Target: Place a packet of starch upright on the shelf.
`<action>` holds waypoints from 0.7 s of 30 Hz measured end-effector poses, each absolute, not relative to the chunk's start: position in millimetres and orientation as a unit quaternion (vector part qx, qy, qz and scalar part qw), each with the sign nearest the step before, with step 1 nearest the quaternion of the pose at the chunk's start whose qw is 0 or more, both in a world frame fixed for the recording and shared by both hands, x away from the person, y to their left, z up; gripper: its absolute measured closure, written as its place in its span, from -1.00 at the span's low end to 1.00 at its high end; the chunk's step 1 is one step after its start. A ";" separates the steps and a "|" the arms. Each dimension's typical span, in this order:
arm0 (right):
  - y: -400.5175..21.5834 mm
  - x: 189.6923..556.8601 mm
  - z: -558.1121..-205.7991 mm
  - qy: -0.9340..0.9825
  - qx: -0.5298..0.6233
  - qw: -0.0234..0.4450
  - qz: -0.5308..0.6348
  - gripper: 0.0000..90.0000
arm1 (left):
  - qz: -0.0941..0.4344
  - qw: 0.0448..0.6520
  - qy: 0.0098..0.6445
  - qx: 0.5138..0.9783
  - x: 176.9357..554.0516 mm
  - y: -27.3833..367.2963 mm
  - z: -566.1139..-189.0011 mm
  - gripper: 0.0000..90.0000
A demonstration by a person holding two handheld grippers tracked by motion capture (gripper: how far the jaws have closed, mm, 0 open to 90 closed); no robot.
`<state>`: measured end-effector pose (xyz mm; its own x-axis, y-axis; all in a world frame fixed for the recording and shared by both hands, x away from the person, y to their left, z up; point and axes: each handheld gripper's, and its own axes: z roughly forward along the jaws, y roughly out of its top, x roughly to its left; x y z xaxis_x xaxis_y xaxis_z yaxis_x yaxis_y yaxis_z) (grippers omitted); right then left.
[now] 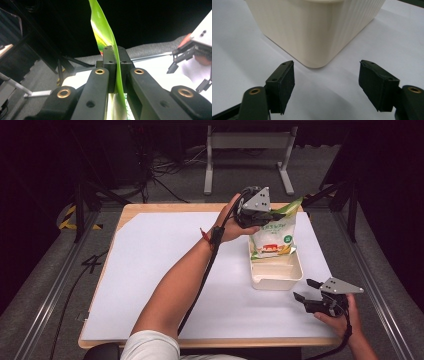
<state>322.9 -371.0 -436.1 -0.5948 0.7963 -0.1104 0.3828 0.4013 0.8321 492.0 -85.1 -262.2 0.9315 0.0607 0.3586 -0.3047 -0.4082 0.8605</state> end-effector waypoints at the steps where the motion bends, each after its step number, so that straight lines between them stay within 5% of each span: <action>1: -371.0 322.9 -436.1 0.797 0.370 0.256 0.403 -0.36 | 0.170 0.539 -0.074 0.822 492.0 -85.1 -262.2 0.97; 21: -371.2 323.4 -436.8 0.798 0.369 0.254 0.403 -0.36 | 0.125 0.523 -0.073 0.840 494.8 -107.5 -304.7 0.95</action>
